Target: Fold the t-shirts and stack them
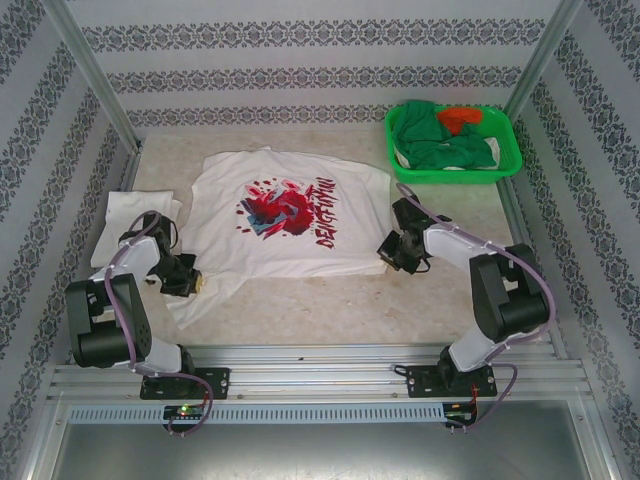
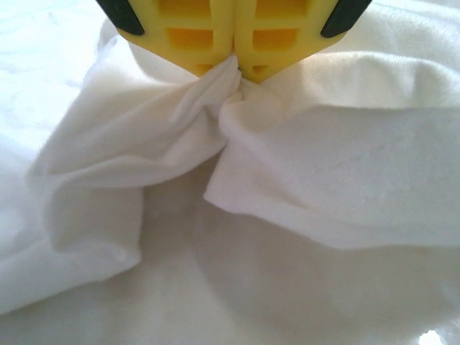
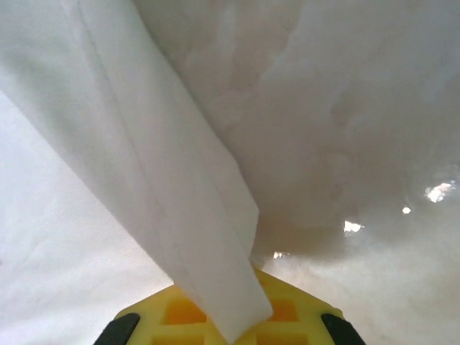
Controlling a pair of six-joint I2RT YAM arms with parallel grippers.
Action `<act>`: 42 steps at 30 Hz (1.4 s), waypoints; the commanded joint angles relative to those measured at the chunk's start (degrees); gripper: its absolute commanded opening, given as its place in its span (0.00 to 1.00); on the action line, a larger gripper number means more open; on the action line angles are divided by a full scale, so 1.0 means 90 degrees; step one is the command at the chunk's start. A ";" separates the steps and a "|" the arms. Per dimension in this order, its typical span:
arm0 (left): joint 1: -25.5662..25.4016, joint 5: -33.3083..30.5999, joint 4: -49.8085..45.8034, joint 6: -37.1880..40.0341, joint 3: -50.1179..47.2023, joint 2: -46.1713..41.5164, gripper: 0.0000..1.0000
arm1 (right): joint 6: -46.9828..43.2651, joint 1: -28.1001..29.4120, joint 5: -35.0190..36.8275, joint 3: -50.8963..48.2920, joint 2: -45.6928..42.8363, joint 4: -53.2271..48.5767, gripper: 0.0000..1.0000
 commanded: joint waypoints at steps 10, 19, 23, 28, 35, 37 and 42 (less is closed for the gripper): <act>-0.0057 -0.0028 -0.0504 -0.0006 -0.0356 -0.0765 0.00 | 0.0163 0.0228 0.0336 -0.0462 -0.0951 -0.0372 0.48; -0.0057 -0.0041 -0.0461 0.0212 -0.0242 -0.0458 0.00 | 0.0434 0.0501 0.0351 -0.0630 -0.0531 -0.0103 0.35; -0.0057 -0.0037 -0.0426 0.0242 -0.0243 -0.0417 0.00 | 0.0339 0.0453 0.0448 -0.0433 -0.0192 -0.0153 0.37; -0.0057 -0.0008 -0.0426 0.0300 -0.0090 -0.0228 0.00 | 0.0318 0.0439 0.0381 -0.0214 0.0177 -0.0244 0.23; -0.0057 -0.0164 -0.0653 0.0342 0.0246 -0.0295 0.00 | 0.0411 0.0507 0.0819 -0.0176 -0.0469 -0.0765 0.00; -0.0057 -0.0308 -0.0933 0.0389 0.0342 -0.0479 0.00 | 0.0487 0.0542 0.0921 -0.0248 -0.0816 -0.0996 0.00; 0.0033 -0.0850 -0.1595 0.0223 0.0400 -0.1281 0.00 | 0.0873 0.0750 0.0971 -0.0465 -0.1539 -0.1637 0.00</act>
